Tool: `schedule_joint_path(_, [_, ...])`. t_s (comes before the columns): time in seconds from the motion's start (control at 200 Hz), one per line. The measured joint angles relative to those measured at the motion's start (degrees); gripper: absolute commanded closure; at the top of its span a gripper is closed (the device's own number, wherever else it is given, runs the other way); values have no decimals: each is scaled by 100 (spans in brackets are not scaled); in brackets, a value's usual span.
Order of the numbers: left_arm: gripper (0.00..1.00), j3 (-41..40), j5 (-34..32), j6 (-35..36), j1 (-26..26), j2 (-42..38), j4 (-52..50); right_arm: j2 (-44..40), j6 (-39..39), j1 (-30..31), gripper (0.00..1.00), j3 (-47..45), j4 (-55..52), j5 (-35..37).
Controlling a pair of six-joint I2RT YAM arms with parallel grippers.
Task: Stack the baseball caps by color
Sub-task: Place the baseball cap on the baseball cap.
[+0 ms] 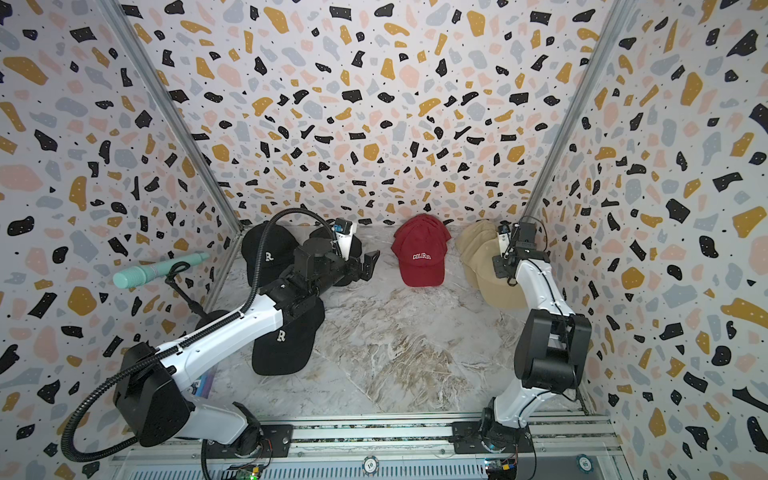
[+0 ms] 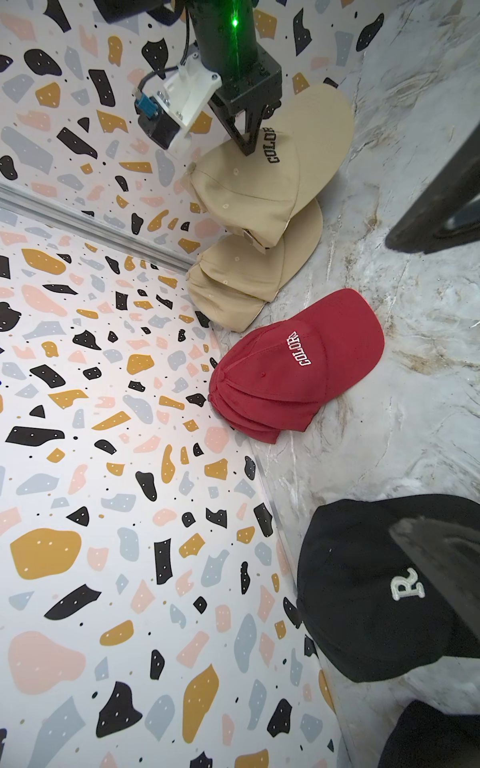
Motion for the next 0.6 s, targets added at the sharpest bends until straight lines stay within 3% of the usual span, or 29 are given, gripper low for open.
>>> schedule_joint_path(0.601, [0,295,-2,42,188,243,-109,1447,22,37,100,791,-72,-24])
